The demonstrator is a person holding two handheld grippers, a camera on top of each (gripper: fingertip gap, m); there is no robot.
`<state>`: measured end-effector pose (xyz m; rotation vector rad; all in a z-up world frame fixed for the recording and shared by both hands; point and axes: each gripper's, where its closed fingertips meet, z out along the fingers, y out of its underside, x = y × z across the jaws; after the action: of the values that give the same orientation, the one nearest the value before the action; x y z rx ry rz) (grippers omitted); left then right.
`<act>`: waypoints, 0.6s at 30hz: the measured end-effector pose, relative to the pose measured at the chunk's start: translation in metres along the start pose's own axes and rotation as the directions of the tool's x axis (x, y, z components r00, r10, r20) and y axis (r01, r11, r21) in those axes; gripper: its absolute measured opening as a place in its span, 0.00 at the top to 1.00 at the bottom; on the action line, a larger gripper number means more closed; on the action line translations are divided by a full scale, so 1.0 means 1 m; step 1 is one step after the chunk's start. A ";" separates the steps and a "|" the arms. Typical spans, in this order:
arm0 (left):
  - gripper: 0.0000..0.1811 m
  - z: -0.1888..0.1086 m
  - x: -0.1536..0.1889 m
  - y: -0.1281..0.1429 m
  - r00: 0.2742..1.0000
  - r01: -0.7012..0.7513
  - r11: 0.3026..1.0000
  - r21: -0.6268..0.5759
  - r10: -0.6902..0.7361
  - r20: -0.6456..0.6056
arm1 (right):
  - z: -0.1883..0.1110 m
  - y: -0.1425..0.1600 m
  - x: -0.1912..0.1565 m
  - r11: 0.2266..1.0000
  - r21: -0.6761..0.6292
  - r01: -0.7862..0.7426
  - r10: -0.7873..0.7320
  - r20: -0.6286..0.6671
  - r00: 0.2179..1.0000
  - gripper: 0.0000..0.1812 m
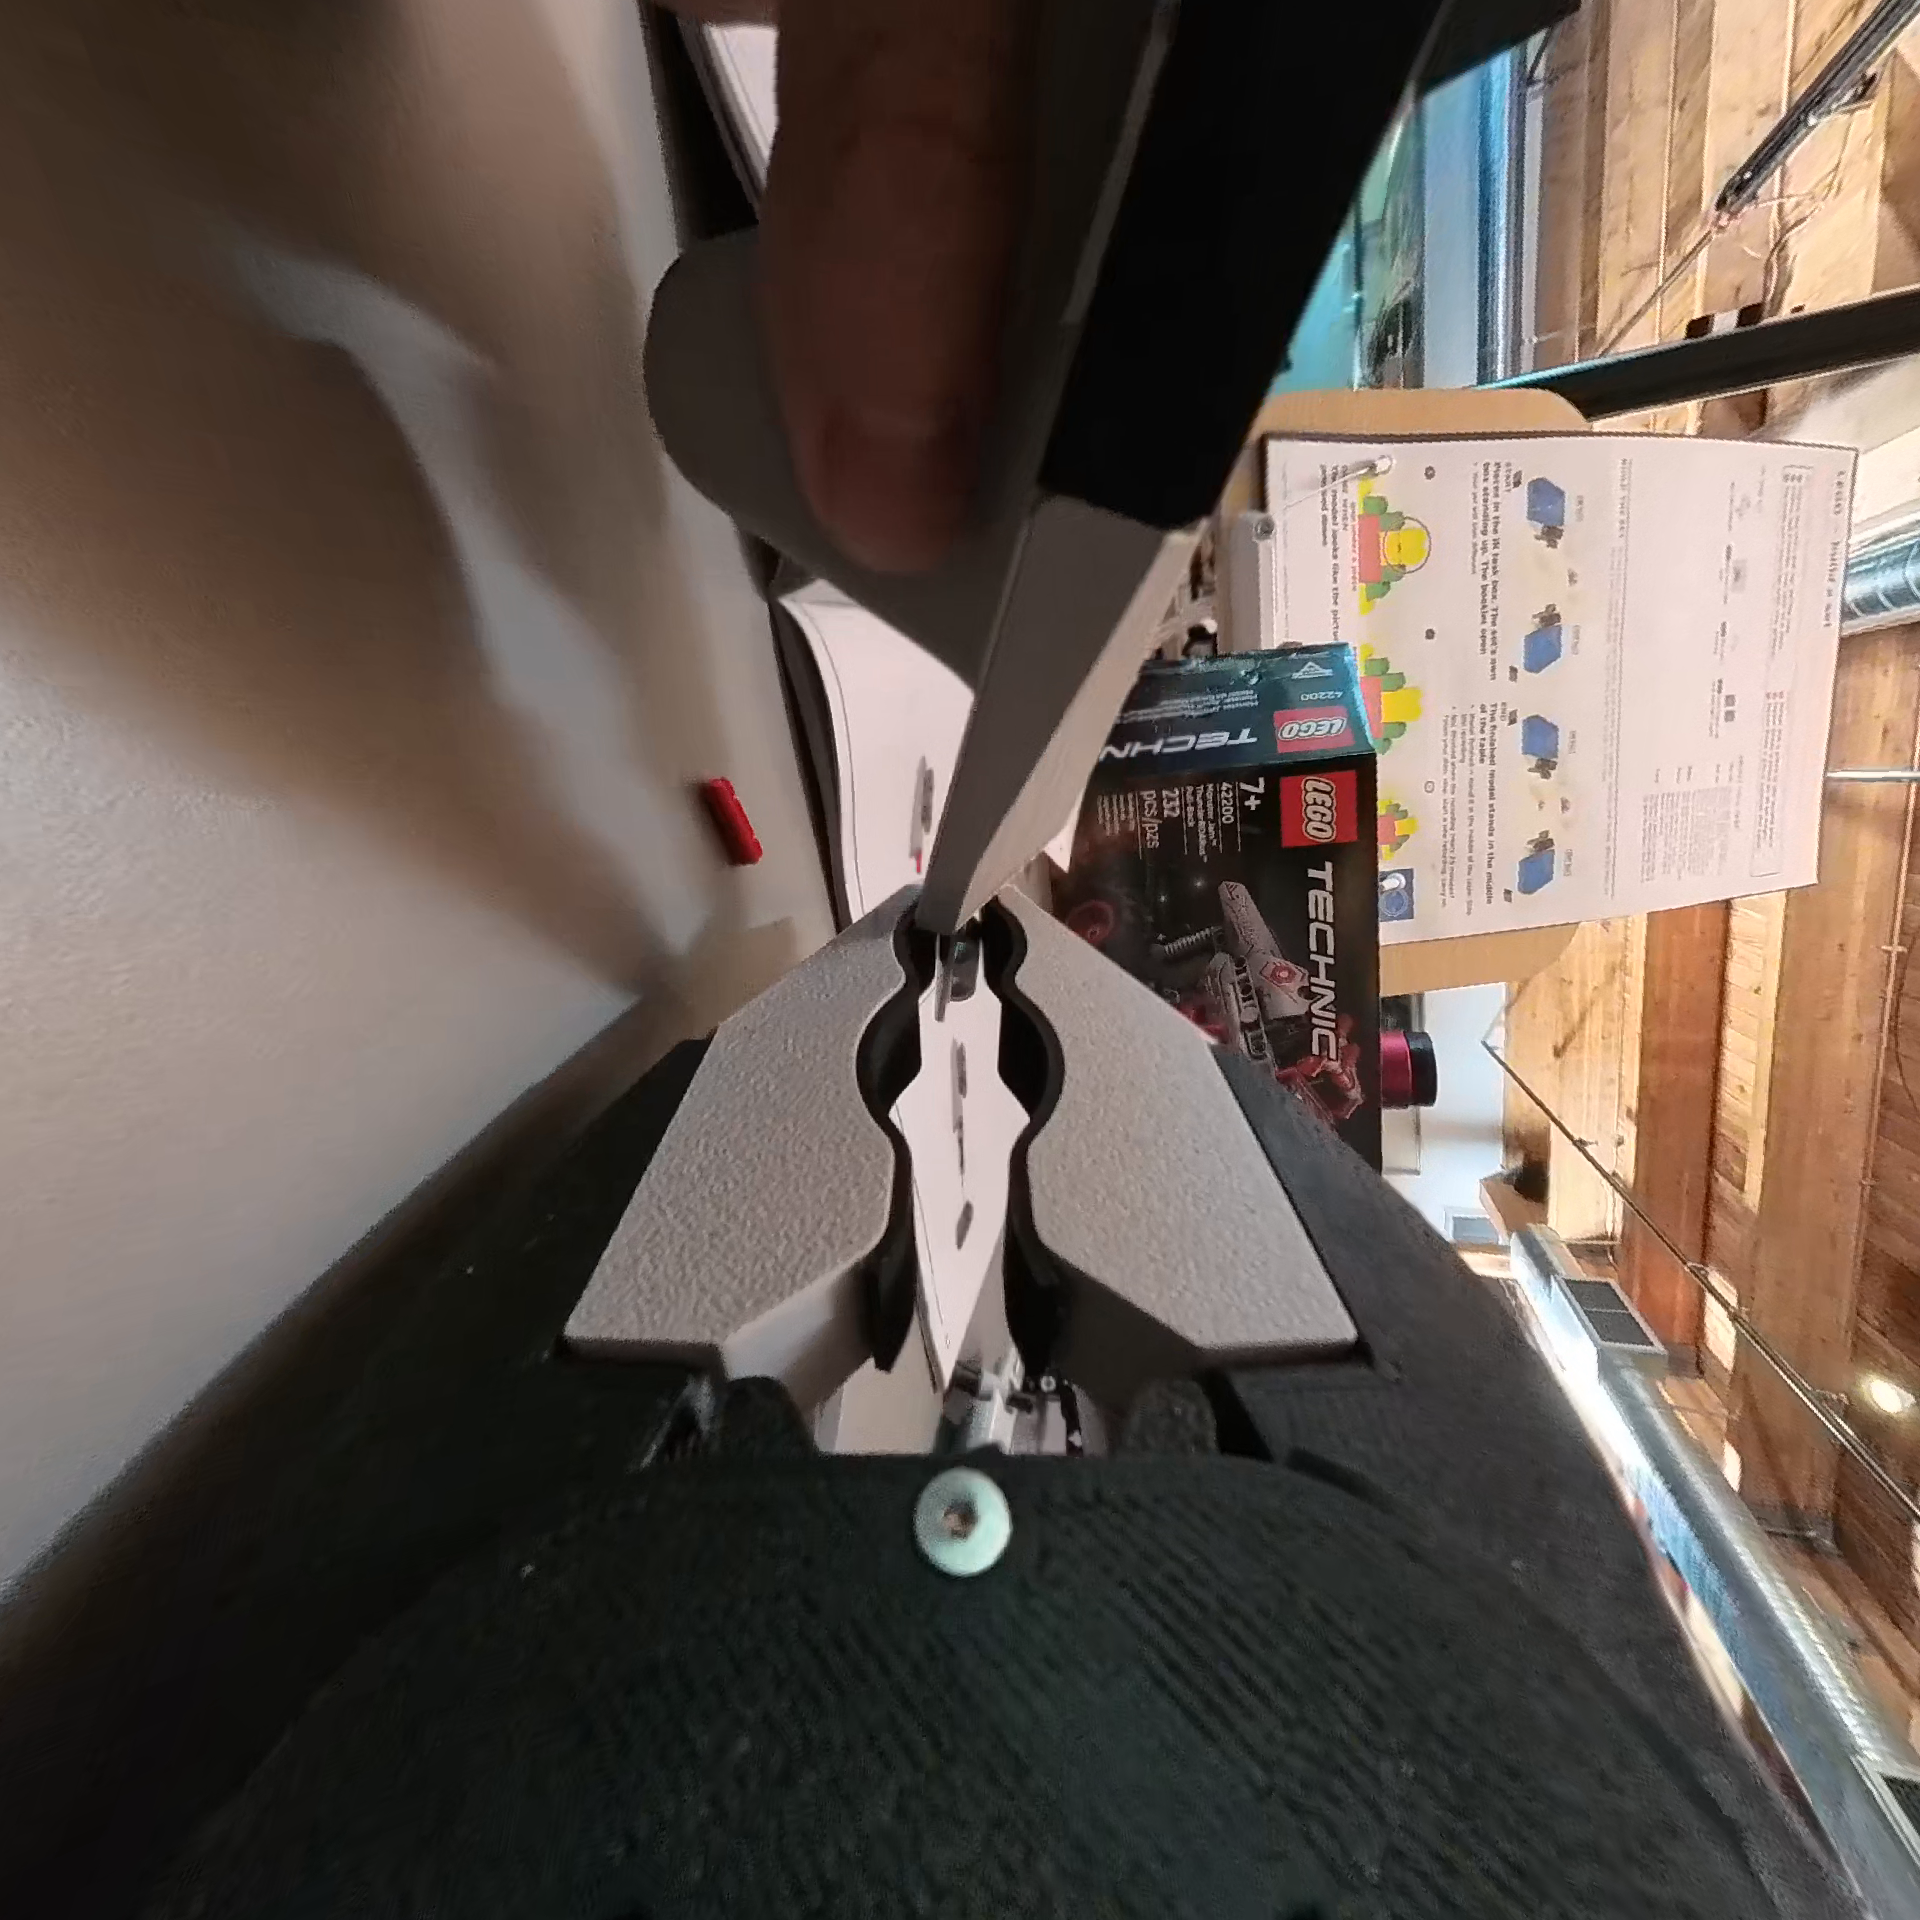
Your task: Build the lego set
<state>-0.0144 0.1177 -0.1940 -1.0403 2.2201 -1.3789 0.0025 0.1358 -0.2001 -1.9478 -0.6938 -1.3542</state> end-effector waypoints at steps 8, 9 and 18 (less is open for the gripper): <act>0.93 -0.008 -0.010 0.004 0.999 -0.039 0.999 -0.010 0.040 0.010 | -0.003 -0.007 0.001 0.998 0.065 -0.014 0.014 -0.002 1.000 0.97; 0.93 -0.007 -0.010 0.005 0.999 -0.040 0.999 -0.014 0.040 0.007 | -0.003 -0.007 0.001 0.998 0.066 -0.017 0.016 0.007 1.000 0.97; 0.93 -0.012 -0.009 -0.001 0.999 -0.010 1.000 0.027 0.011 -0.036 | -0.005 -0.011 0.007 0.995 0.102 0.019 -0.015 -0.041 0.999 0.97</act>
<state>-0.0154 0.1312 -0.1887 -1.0008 2.2237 -1.4294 -0.0069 0.1393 -0.1900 -1.8333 -0.7470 -1.3377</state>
